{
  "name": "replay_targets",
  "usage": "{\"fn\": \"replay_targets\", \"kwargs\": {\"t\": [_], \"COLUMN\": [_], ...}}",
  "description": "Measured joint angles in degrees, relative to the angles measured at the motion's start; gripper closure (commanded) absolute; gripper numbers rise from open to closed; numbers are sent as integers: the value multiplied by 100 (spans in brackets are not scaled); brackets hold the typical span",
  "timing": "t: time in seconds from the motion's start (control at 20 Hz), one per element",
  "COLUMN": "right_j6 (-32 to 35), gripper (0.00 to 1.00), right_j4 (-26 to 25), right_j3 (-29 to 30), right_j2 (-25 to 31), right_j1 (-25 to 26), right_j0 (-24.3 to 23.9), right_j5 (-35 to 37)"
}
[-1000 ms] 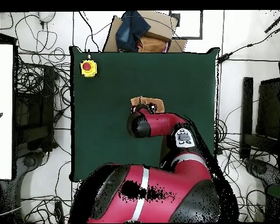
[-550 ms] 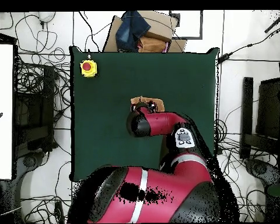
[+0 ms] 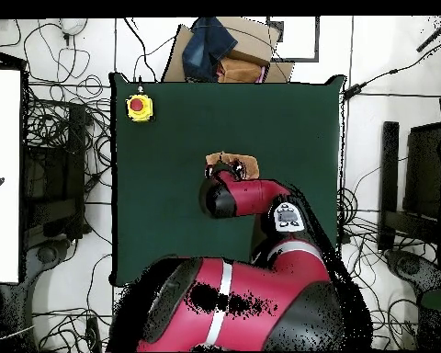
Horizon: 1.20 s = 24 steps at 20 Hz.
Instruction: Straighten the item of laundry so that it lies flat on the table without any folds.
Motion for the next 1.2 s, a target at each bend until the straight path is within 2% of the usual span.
{"fn": "replay_targets", "kwargs": {"t": [0.55, 1.2], "right_j6": [0, 0], "gripper": [0, 0], "right_j4": [-34, -219], "right_j3": [-42, -136], "right_j2": [12, 49], "right_j1": [446, 568], "right_j0": [-24, -79], "right_j5": [-25, -26]}}
